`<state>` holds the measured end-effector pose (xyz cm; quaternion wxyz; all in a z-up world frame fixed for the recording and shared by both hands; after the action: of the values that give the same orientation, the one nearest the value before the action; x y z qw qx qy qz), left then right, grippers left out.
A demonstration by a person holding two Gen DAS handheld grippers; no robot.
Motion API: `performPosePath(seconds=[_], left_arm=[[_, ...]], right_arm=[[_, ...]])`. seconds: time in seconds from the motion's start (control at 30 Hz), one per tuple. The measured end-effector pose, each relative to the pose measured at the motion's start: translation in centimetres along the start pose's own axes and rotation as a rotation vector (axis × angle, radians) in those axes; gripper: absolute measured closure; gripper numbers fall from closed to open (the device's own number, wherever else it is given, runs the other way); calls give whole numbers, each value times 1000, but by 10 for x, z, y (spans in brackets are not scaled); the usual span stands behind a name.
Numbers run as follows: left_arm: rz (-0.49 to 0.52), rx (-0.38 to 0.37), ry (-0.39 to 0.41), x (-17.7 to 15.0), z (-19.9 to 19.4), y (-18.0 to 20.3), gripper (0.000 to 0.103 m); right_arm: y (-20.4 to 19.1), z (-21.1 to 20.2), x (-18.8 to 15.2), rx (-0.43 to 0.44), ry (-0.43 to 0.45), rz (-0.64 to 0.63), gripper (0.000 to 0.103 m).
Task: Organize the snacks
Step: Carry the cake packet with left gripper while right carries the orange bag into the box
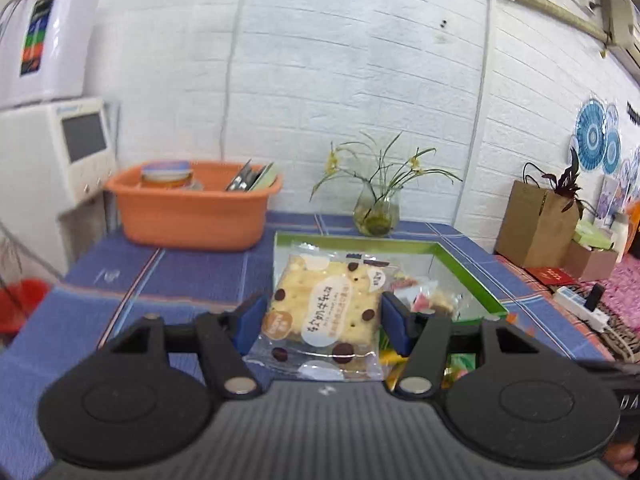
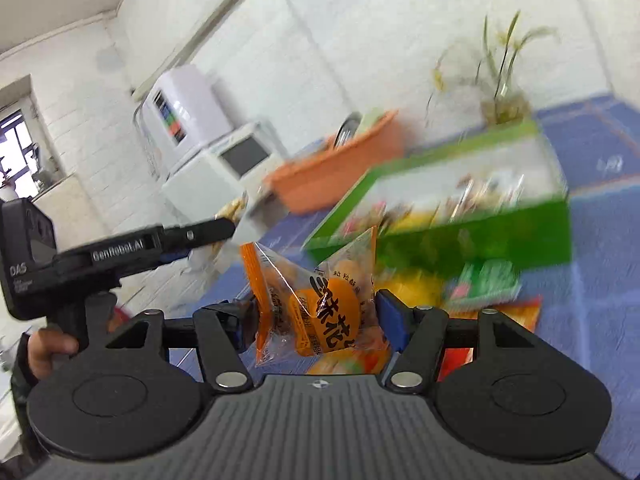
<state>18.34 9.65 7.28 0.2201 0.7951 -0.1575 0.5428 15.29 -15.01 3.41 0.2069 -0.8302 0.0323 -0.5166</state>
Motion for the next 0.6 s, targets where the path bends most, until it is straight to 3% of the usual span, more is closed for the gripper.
performPosePath(seconds=[0.07, 0.17, 0.3, 0.53, 0.6], left_arm=[[30, 2, -5, 10, 26, 8, 43], [56, 27, -23, 20, 69, 17, 43], [3, 47, -30, 22, 110, 15, 43], [-45, 84, -120, 2, 151, -12, 43], [-9, 113, -152, -4, 160, -12, 43]], right_arm=[[12, 15, 23, -60, 21, 44, 2], [33, 57, 53, -101, -37, 156, 2], [46, 92, 55, -164, -23, 233, 2], [50, 100, 50, -329, 39, 24, 3], [54, 103, 48, -353, 43, 10, 3]])
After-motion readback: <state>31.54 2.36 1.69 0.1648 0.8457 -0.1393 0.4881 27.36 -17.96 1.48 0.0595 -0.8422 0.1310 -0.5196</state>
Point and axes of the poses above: each gripper's, at about its wrist camera, not at the fingertips, and z roughly the way its jaws point, y to its right, x to its top, the point moved 2 cm from there along z, roughly the way its jaws point, and after that the axes turned 14 degrees about -x, right-handed, at the moved point
